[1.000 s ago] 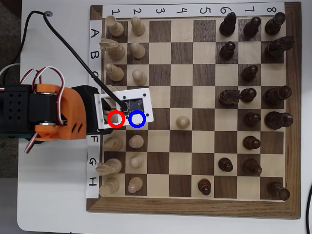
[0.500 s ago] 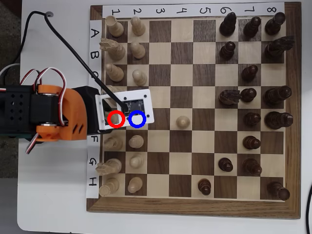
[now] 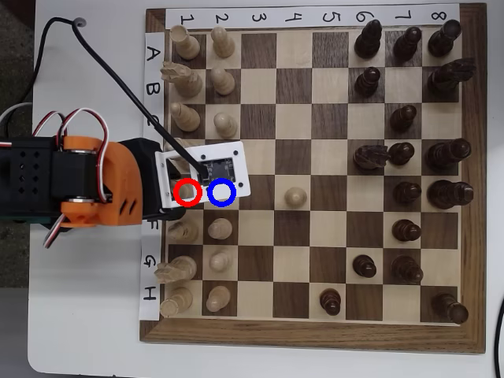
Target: Move the piece to destination
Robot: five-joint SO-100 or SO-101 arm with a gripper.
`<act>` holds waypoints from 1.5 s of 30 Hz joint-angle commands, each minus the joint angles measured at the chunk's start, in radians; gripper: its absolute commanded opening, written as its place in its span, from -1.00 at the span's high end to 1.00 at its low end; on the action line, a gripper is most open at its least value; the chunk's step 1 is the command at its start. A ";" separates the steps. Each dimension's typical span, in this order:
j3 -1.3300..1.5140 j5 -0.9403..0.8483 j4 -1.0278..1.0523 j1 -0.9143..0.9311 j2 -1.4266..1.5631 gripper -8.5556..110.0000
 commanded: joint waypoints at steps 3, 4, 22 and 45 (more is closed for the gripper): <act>-0.028 0.006 0.014 0.000 -0.005 0.58; -0.028 0.008 0.015 0.002 -0.005 0.58; -0.035 0.015 0.020 0.020 -0.014 0.65; -0.087 0.031 0.060 0.026 -0.025 0.82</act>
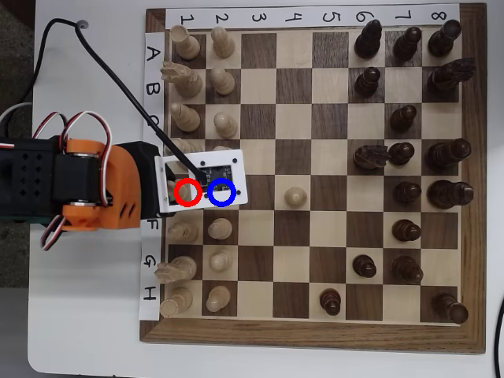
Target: Move the piece to destination
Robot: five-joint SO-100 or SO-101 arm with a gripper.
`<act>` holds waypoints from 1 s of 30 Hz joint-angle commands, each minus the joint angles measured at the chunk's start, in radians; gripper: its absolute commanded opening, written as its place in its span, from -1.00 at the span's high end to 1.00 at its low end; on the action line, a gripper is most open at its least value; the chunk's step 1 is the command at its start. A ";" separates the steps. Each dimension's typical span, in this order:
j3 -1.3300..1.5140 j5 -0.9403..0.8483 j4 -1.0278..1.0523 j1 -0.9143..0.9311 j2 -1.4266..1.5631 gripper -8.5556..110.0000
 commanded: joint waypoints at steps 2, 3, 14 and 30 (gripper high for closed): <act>-0.078 0.005 0.008 0.003 -0.002 0.83; -0.086 0.006 0.009 0.003 -0.003 0.84; -0.138 0.002 0.020 0.006 -0.011 0.84; -0.264 -0.009 -0.006 0.012 -0.075 0.84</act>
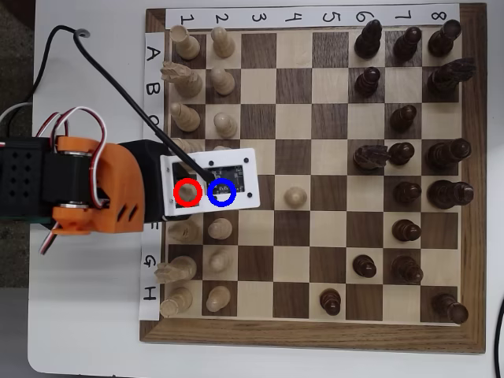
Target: Move the piece to destination
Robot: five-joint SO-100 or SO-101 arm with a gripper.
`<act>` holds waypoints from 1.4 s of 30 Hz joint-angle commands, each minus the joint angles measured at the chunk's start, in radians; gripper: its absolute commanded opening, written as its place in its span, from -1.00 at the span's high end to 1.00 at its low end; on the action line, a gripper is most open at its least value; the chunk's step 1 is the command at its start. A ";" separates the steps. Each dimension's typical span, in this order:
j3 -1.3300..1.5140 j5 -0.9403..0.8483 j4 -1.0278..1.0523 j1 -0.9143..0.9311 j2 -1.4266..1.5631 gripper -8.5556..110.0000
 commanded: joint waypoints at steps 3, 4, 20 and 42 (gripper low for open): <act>-0.067 -0.011 -0.023 -0.002 -0.017 0.84; -0.067 -0.011 -0.028 -0.003 -0.020 0.84; -0.031 -0.018 -0.123 -0.020 -0.084 0.83; 0.063 -0.011 -0.202 -0.029 -0.114 0.83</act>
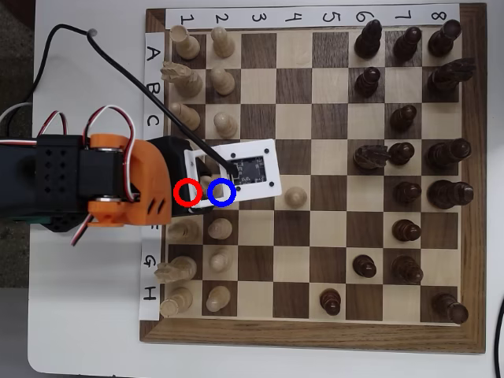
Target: Move the piece to destination
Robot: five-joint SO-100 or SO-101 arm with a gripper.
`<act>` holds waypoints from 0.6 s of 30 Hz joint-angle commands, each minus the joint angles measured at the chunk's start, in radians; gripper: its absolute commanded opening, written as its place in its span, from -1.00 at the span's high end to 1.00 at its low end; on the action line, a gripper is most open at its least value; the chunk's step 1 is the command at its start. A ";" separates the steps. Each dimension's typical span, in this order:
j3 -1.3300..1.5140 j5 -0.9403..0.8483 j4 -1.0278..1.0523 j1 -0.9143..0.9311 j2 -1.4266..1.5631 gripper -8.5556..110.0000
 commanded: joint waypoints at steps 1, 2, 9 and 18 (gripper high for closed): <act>0.000 -0.003 -0.021 0.008 -0.005 0.83; 0.000 -0.003 -0.025 0.009 -0.006 0.83; 0.009 -0.008 -0.046 0.017 -0.021 0.83; 0.031 -0.017 -0.066 0.028 -0.028 0.82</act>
